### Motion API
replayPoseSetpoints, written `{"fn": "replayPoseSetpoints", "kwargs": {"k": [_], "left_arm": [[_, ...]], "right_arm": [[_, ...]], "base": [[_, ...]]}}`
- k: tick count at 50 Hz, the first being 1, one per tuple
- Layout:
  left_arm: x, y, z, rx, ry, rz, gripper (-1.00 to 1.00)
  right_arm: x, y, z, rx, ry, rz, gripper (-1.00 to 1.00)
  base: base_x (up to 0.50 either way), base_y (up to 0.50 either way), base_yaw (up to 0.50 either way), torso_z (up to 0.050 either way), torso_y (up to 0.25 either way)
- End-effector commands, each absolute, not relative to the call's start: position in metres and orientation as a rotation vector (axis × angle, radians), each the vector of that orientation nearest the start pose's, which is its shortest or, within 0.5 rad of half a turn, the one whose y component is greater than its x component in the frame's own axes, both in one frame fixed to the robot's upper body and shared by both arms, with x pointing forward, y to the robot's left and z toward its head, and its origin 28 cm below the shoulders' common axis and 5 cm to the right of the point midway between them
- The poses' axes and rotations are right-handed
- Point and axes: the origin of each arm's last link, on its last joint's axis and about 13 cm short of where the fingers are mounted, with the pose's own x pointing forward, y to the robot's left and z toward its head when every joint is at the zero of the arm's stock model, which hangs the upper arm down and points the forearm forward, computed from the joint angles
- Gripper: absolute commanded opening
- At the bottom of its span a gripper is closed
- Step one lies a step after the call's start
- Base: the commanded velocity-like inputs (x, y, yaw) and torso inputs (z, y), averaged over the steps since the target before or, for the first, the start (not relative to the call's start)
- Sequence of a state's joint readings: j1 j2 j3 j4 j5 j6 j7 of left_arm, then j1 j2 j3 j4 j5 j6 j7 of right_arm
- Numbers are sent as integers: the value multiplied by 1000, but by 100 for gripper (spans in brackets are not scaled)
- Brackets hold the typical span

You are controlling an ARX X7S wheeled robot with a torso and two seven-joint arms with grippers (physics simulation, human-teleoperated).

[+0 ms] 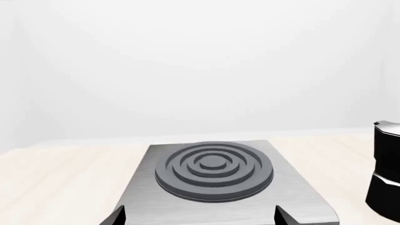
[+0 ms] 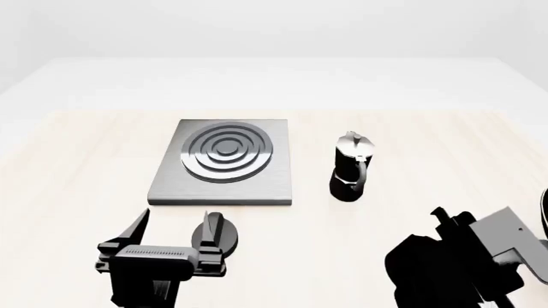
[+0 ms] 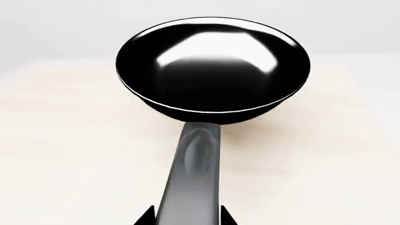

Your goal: Put the frying pan on the stove.

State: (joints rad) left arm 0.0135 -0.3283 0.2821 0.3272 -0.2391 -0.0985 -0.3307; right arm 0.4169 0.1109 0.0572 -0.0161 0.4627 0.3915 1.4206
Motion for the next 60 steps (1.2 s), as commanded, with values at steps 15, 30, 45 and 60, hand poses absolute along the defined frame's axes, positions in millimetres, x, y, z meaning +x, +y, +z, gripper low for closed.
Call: {"fn": "replayPoseSetpoints", "kwargs": {"k": [15, 30, 45, 60], "left_arm": [[197, 210, 64, 35, -131, -24, 100], [196, 209, 63, 34, -129, -26, 100], [197, 209, 64, 37, -130, -25, 100], [197, 210, 65, 37, -134, -22, 100]], "right_arm": [[287, -115, 126, 272, 35, -1185, -100], [280, -107, 136, 256, -12, -1081, -100], [280, -99, 141, 240, -37, -1007, -100], [280, -92, 149, 205, -75, -938, -100]], "base": [[0, 0, 0, 0, 1], [0, 0, 0, 1, 1], [0, 0, 0, 0, 1], [0, 0, 0, 1, 1]]}}
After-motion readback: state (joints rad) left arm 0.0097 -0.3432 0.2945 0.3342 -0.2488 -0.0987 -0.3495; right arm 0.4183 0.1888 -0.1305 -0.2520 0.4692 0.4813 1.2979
